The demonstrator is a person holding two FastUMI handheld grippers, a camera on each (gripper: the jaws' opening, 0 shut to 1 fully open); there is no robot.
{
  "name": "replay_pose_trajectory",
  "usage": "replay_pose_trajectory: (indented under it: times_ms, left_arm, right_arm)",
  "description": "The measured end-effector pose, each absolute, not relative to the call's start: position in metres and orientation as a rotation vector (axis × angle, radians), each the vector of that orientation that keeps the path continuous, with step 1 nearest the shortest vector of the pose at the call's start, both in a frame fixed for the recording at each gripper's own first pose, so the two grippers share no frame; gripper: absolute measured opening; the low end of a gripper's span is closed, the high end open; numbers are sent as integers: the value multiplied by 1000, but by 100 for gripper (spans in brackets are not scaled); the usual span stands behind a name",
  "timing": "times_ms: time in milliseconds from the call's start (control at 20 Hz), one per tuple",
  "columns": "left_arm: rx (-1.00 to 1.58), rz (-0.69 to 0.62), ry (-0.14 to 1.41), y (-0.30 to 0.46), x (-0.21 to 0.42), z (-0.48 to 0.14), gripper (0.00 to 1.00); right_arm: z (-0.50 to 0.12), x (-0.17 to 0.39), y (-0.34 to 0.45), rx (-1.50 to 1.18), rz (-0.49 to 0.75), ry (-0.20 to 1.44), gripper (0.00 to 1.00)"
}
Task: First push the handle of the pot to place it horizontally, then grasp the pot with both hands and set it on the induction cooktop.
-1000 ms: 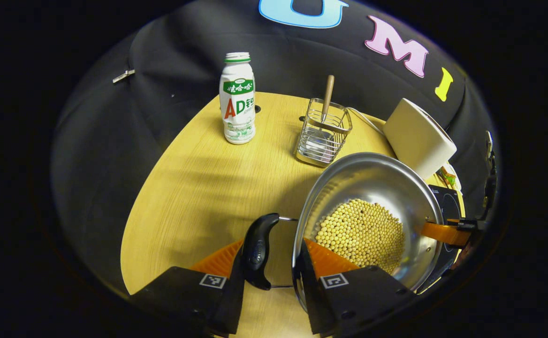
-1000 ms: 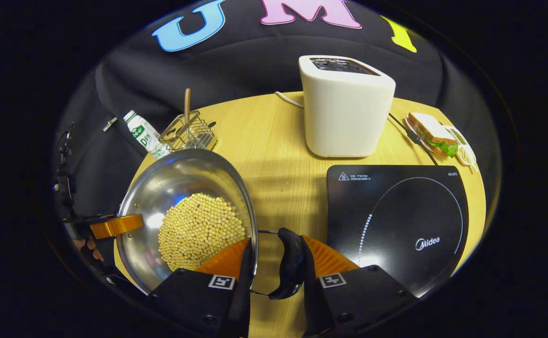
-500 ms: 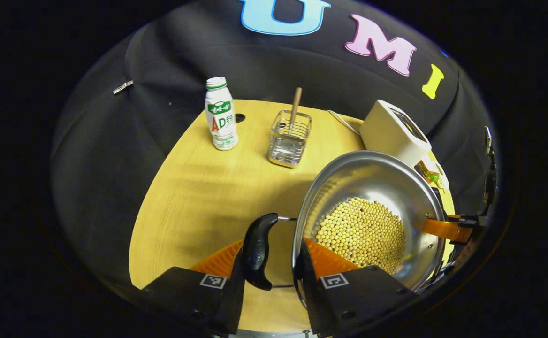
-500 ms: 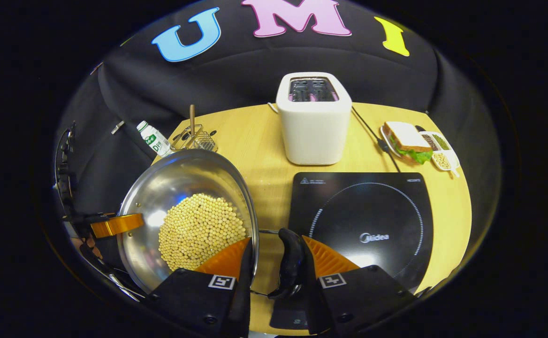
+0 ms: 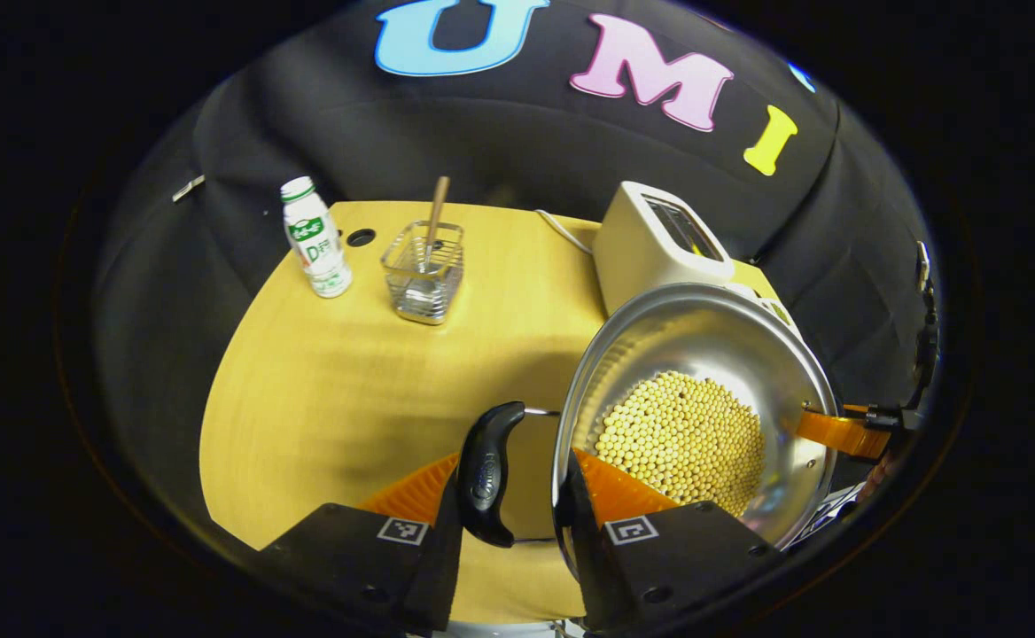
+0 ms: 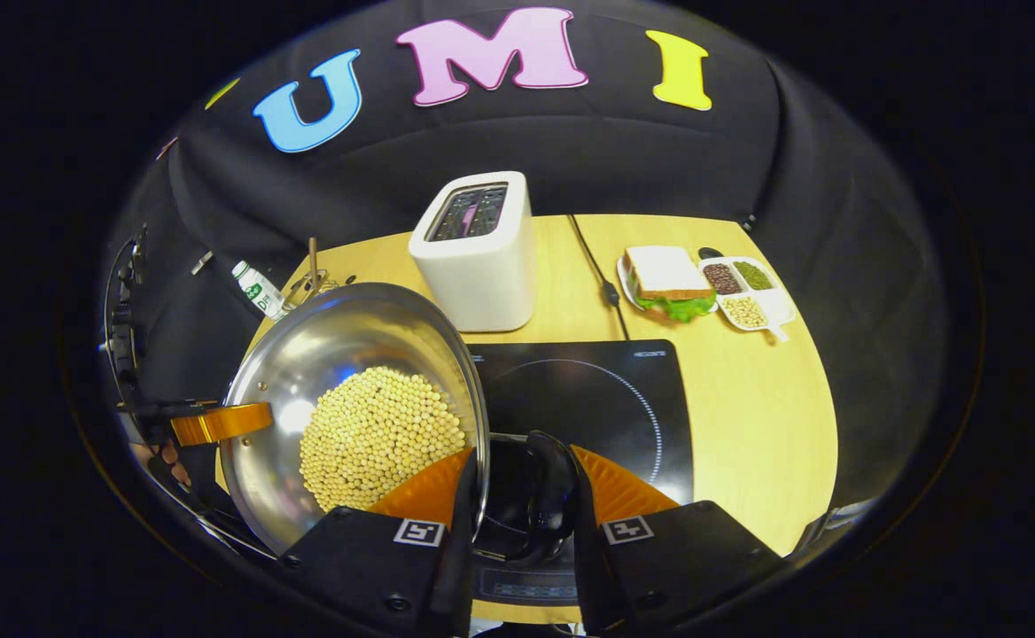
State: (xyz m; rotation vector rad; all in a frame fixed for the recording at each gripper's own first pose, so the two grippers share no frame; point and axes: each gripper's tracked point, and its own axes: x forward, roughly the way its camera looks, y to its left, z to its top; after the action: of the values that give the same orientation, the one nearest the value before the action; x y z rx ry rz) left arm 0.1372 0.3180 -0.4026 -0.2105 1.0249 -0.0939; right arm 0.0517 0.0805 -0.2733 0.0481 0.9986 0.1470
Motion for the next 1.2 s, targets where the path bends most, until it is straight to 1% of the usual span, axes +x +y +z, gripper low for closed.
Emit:
replay_pose_trajectory:
  times_ms: [300,550,850,1200]
  left_arm:
    - [-199,-133,1023,319,147,-404,58]
    - [-199,-142,1029,317,144,-406,58]
    - [-210,-139,1037,322,144,-403,58]
    - [-209,-121,1054,320,142,-401,58]
  right_arm:
    - [-278,60,16,51,114,990,49]
    - [-296,70,-23,51,100,1006,49]
    - [-314,78,-48,47,98,1005,49]
    - [-333,79,-56,47,108,1021,50]
